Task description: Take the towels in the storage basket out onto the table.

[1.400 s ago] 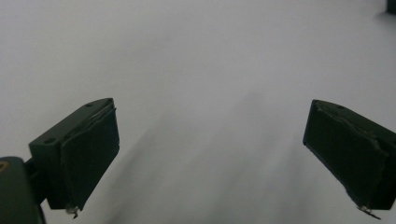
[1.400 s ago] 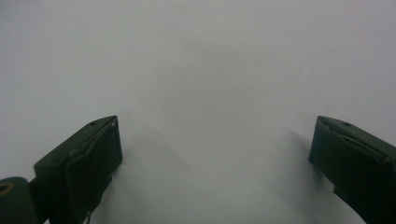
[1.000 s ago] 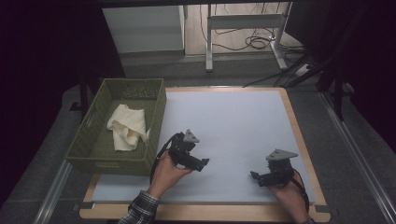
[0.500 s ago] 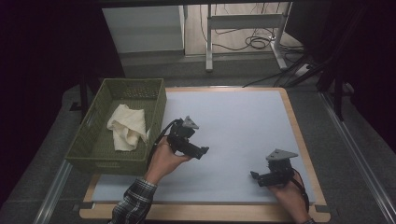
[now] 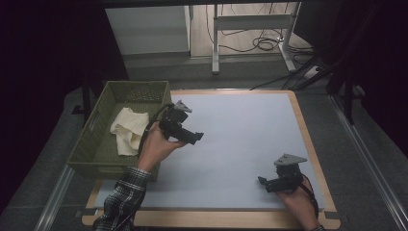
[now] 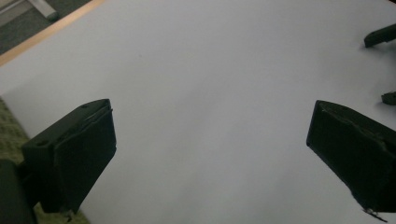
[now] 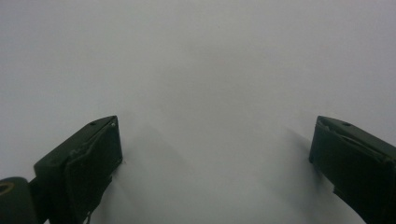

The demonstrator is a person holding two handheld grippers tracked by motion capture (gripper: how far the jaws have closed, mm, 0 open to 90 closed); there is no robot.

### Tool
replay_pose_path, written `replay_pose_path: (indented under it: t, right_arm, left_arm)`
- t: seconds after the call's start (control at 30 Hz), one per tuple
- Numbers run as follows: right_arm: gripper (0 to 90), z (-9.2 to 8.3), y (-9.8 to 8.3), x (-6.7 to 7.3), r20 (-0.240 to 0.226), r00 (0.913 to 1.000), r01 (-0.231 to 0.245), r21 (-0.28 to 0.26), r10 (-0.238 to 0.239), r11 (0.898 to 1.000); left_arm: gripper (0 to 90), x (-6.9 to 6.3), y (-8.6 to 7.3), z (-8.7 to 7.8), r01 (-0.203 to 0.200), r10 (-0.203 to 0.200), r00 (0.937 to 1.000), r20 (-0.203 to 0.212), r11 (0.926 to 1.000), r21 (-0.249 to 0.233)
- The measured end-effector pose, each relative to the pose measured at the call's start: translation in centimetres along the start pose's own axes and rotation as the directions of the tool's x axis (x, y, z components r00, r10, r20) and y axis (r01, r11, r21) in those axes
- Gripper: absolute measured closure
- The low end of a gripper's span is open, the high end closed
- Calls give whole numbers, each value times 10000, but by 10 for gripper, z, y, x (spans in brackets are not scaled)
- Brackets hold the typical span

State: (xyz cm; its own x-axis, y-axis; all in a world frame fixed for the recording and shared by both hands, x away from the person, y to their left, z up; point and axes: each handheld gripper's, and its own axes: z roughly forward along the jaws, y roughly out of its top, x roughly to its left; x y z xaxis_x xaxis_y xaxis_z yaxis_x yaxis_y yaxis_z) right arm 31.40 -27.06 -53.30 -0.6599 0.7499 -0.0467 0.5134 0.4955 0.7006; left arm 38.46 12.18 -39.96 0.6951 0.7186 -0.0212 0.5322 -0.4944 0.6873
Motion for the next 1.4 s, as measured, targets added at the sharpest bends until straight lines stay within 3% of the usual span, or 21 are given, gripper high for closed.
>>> replay_pose_path:
  t: [0.57, 0.67, 0.93, 1.0, 1.03, 1.07, 1.1, 1.13, 1.23, 1.4]
  right_arm:
    - [25, 0, 0, 0, -2, 10000, 1, 2, -1, 10000]
    - [25, 0, 0, 0, -6, 10000, -2, 0, 2, 10000]
    - [25, 0, 0, 0, -3, 10000, 5, 3, -5, 10000]
    - [24, 0, 0, 0, -2, 10000, 3, 1, -3, 10000]
    - [24, 0, 0, 0, -2, 10000, 3, 1, -3, 10000]
    - [24, 0, 0, 0, -7, 10000, 3, -1, -3, 10000]
    - [24, 0, 0, 0, -8, 10000, 3, -1, -3, 10000]
    - [24, 0, 0, 0, -8, 10000, 4, 1, -4, 10000]
    - [25, 0, 0, 0, -7, 10000, 3, 3, -3, 10000]
    - [24, 0, 0, 0, -9, 10000, 5, -1, -5, 10000]
  left_arm:
    - [23, 57, -7, -23, 792, -777, 9951, -618, 9966, 224]
    - [24, 76, -12, -32, 1162, -1137, 9894, -903, 9929, 237]
    - [24, 102, -25, -40, 1581, -1493, 9791, -1378, 9859, 551]
    - [24, 113, -33, -39, 1797, -1656, 9719, -1674, 9810, 726]
    - [24, 113, -33, -39, 1797, -1656, 9719, -1674, 9810, 726]
    - [24, 121, -40, -38, 2012, -1842, 9665, -1788, 9761, 822]
    - [23, 121, -40, -38, 2012, -1842, 9665, -1788, 9761, 822]
    - [23, 129, -46, -36, 2169, -1961, 9611, -1944, 9718, 922]
    - [23, 137, -53, -33, 2346, -2090, 9556, -2078, 9662, 1072]
    - [19, 163, -77, -22, 3019, -2578, 9343, -2462, 9395, 1620]
